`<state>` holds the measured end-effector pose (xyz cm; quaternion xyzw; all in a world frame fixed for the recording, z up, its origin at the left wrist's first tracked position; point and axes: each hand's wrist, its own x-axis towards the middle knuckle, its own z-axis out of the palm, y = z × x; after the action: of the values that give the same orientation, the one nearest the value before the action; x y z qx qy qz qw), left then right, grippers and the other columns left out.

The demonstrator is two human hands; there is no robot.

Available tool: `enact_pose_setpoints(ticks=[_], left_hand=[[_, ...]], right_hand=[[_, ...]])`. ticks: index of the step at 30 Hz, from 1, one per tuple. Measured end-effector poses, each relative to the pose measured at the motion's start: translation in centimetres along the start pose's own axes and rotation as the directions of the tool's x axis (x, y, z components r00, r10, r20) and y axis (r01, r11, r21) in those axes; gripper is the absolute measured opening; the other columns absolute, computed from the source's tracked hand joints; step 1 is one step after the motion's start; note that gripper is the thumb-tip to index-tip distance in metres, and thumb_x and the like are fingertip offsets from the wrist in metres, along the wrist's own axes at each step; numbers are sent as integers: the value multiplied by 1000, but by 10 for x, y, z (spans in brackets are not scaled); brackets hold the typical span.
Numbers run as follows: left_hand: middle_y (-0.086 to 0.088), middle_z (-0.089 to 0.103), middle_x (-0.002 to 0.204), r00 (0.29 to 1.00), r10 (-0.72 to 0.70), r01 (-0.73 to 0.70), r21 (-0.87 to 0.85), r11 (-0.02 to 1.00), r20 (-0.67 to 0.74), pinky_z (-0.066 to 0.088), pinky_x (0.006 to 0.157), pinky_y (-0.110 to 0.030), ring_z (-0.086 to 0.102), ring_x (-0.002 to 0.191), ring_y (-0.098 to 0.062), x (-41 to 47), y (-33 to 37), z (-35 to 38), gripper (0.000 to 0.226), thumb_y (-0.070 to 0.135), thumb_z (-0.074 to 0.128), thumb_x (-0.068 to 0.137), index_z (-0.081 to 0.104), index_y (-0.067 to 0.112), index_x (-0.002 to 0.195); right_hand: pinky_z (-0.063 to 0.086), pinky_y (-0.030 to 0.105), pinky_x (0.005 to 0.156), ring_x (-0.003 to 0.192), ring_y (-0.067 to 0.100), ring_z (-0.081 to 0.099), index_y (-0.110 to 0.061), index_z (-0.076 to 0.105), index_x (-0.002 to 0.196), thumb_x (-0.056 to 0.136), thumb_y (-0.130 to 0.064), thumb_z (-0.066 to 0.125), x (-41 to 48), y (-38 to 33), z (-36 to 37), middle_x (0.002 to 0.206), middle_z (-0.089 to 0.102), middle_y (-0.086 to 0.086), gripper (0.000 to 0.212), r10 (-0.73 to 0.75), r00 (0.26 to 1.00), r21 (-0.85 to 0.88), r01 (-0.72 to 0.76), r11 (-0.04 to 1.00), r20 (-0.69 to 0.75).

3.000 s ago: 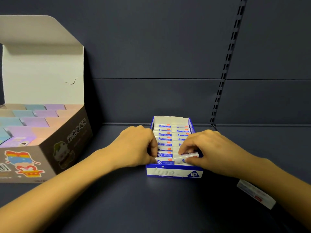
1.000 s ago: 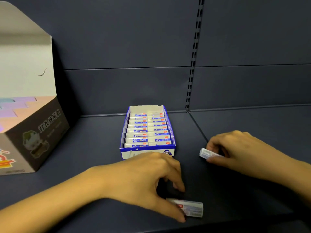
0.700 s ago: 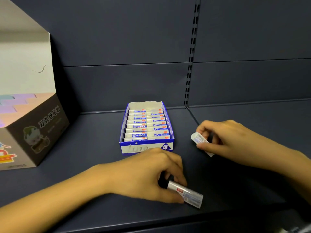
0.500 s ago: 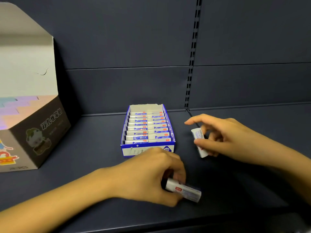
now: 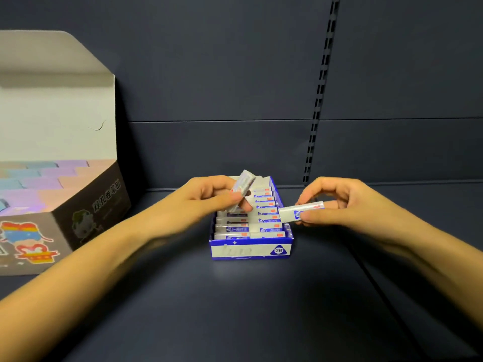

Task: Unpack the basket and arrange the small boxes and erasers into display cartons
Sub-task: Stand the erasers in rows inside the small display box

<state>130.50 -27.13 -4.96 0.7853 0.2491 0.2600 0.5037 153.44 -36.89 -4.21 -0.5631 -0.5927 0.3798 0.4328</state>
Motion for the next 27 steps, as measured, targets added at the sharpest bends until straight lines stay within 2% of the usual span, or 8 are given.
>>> enact_pose_setpoints(ticks=[3, 5, 7, 10, 13, 18, 22, 27], left_hand=[[-1, 74, 95, 995, -41, 34, -80, 996, -93, 50, 89, -20, 65, 96, -10, 6, -5, -4, 32, 27, 54, 82, 65, 2, 99], [-5, 74, 93, 988, -75, 47, -199, 979, -133, 54, 83, -20, 68, 91, -13, 9, -8, -5, 36, 24, 58, 78, 62, -4, 101], [-8, 74, 89, 983, -69, 23, -257, 966, -171, 56, 77, -21, 70, 85, -16, 10, -11, -6, 26, 15, 60, 79, 64, -3, 98], [-2, 74, 82, 974, -2, -55, -240, 969, -228, 56, 71, -20, 70, 80, -15, 9, -17, -9, 8, 5, 68, 77, 68, 6, 84], [0, 74, 77, 965, 51, -111, -227, 968, -256, 54, 68, -19, 70, 77, -13, 6, -22, -10, 16, 9, 73, 70, 67, 7, 85], [-2, 76, 84, 966, 82, -133, -202, 970, -245, 56, 73, -21, 72, 82, -14, 1, -28, -11, 25, 11, 68, 66, 65, 7, 91], [-3, 75, 87, 971, 123, -158, -163, 974, -207, 57, 74, -23, 72, 85, -17, -2, -30, -13, 25, 9, 68, 66, 62, 6, 90], [-1, 76, 91, 973, 146, -164, -88, 983, -177, 57, 76, -24, 72, 89, -18, -3, -33, -14, 20, 6, 72, 65, 61, 7, 81]], right_hand=[[60, 30, 74, 85, 18, 73, -9, 64, 87, 62, -18, 74, 9, -1, 8, 88, 76, 5, 28, 56, 998, 0, -56, 998, 10], [60, 34, 77, 87, 18, 73, -10, 64, 83, 63, -16, 75, 15, -2, 13, 90, 76, 6, 24, 70, 997, -19, -70, 997, 10], [57, 38, 83, 88, 20, 72, -12, 63, 74, 68, -9, 76, 21, -2, 18, 92, 75, 8, 15, 64, 998, -15, -64, 998, 1], [56, 39, 86, 88, 22, 72, -13, 65, 77, 71, -2, 75, 26, -2, 23, 93, 75, 9, 16, 59, 998, -26, -59, 998, 13], [58, 31, 81, 86, 19, 73, -14, 67, 87, 73, -4, 74, 29, -2, 26, 95, 75, 4, 18, 55, 998, -40, -53, 998, 44], [56, 16, 65, 83, 16, 73, -17, 69, 89, 76, -5, 73, 32, -2, 29, 92, 76, 1, 18, 43, 998, -31, -42, 999, 51], [53, 13, 59, 79, 12, 73, -16, 69, 94, 77, -4, 71, 36, -2, 31, 89, 76, 0, 21, 46, 997, -19, -45, 999, 56], [53, 13, 58, 78, 10, 73, -18, 69, 98, 77, -6, 71, 40, -1, 29, 88, 76, -4, 24, 46, 996, -31, -44, 999, 75]])
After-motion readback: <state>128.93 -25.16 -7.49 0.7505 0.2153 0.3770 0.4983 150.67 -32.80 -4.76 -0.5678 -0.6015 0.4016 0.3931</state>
